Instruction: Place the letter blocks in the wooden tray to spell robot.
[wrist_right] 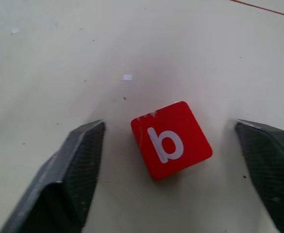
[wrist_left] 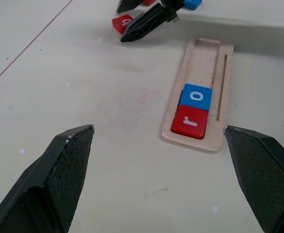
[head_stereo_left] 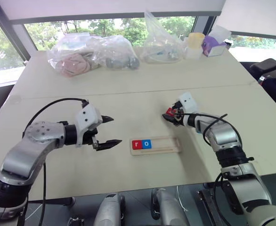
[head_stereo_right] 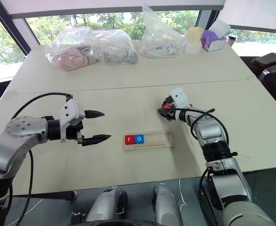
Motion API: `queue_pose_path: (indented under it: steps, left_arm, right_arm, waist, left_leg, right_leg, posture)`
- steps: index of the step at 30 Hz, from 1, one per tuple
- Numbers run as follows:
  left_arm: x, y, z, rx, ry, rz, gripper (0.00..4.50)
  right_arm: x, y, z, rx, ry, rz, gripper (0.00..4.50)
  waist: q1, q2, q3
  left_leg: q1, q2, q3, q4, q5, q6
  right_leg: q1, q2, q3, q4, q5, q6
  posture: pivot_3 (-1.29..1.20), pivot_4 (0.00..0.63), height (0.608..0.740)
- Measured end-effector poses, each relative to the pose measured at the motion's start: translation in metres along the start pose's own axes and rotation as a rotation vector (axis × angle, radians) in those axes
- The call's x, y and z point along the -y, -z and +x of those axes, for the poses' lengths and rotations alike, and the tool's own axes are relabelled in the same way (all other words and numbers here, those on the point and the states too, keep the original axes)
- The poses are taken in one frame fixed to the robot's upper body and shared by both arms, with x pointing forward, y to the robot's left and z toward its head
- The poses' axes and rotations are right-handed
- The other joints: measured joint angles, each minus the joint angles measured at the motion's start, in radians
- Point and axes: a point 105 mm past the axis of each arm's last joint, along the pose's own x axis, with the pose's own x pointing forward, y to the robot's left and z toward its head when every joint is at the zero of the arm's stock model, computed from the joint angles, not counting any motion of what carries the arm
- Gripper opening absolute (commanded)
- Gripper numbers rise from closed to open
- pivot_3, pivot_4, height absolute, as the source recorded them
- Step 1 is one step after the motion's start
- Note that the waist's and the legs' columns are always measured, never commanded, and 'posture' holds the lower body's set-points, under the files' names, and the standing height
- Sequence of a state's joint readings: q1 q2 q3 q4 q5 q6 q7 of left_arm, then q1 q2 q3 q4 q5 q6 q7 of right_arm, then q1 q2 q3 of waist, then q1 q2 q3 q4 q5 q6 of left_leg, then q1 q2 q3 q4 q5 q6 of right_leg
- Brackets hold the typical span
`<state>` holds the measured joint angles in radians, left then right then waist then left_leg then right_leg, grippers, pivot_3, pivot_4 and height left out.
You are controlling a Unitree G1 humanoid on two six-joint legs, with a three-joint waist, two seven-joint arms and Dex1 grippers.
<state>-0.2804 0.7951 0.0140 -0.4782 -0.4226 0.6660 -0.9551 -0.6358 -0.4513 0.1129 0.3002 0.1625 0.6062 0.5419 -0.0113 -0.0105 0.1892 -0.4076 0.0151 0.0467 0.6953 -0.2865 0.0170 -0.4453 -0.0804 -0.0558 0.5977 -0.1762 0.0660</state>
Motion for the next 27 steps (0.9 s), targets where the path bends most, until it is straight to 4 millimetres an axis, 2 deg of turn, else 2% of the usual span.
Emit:
queue_pose_path:
  steps: [3, 7, 11, 15, 17, 21, 27]
  left_arm:
    - [0.0, 0.0, 0.0, 0.001, -0.004, 0.002, 4.5]
    - [0.0, 0.001, 0.001, 0.002, -0.008, 0.014, 4.5]
    - [0.002, 0.002, 0.005, -0.001, 0.007, 0.012, 4.5]
    - [0.002, 0.005, 0.006, 0.0, 0.024, 0.007, 4.5]
    - [0.002, 0.005, 0.007, 0.003, 0.029, 0.008, 4.5]
    - [0.004, 0.007, 0.009, 0.002, 0.052, 0.004, 4.5]
    - [-0.001, 0.011, 0.009, 0.003, 0.067, -0.009, 4.5]
  right_arm:
    - [-0.002, 0.0, -0.001, -0.011, -0.015, 0.006, 1.23]
    - [-0.001, 0.0, -0.006, -0.034, 0.006, 0.042, 1.18]
    - [0.008, 0.005, -0.025, -0.065, 0.111, 0.077, 1.18]
    - [0.016, 0.002, -0.078, -0.091, 0.271, 0.113, 1.18]
    - [0.013, 0.002, -0.101, -0.102, 0.335, 0.129, 1.18]
    - [-0.001, 0.025, -0.13, -0.189, 0.397, 0.207, 1.18]
    - [-0.015, 0.05, -0.145, -0.234, 0.443, 0.264, 1.18]
  waist:
    - [0.001, 0.0, 0.0]
    - [0.002, 0.0, 0.0]
    - [0.004, 0.0, 0.0]
    - [0.017, 0.001, 0.001]
    - [0.019, 0.001, 0.001]
    - [0.022, 0.001, 0.001]
    - [0.021, 0.002, 0.001]
  left_leg:
    - [0.0, 0.0, 0.0, 0.0, 0.0, 0.0]
    - [0.0, 0.0, 0.0, 0.0, 0.0, 0.0]
    - [-0.001, 0.0, 0.0, -0.001, 0.0, 0.0]
    - [-0.001, 0.0, 0.001, -0.003, 0.0, 0.0]
    - [-0.001, 0.001, 0.0, -0.003, 0.0, 0.0]
    - [0.0, 0.001, 0.0, -0.003, 0.0, 0.0]
    - [-0.001, 0.001, 0.001, -0.003, 0.0, -0.001]
  right_leg:
    - [0.0, 0.0, 0.0, 0.0, 0.0, 0.0]
    - [0.0, 0.0, 0.0, 0.0, 0.0, 0.0]
    - [-0.001, -0.001, 0.0, -0.001, 0.0, 0.0]
    - [-0.003, -0.001, 0.0, 0.0, 0.0, 0.0]
    - [-0.003, 0.0, 0.0, 0.0, 0.0, 0.0]
    - [-0.003, 0.0, 0.0, 0.0, -0.002, 0.003]
    - [-0.004, -0.001, 0.0, -0.001, -0.003, 0.003]
  posture:
    - [0.0, 0.15, 0.74]
    - [0.0, 0.15, 0.74]
    - [0.0, 0.15, 0.74]
    - [0.0, 0.15, 0.74]
    - [0.0, 0.15, 0.74]
    - [0.0, 0.15, 0.74]
    - [0.0, 0.15, 0.74]
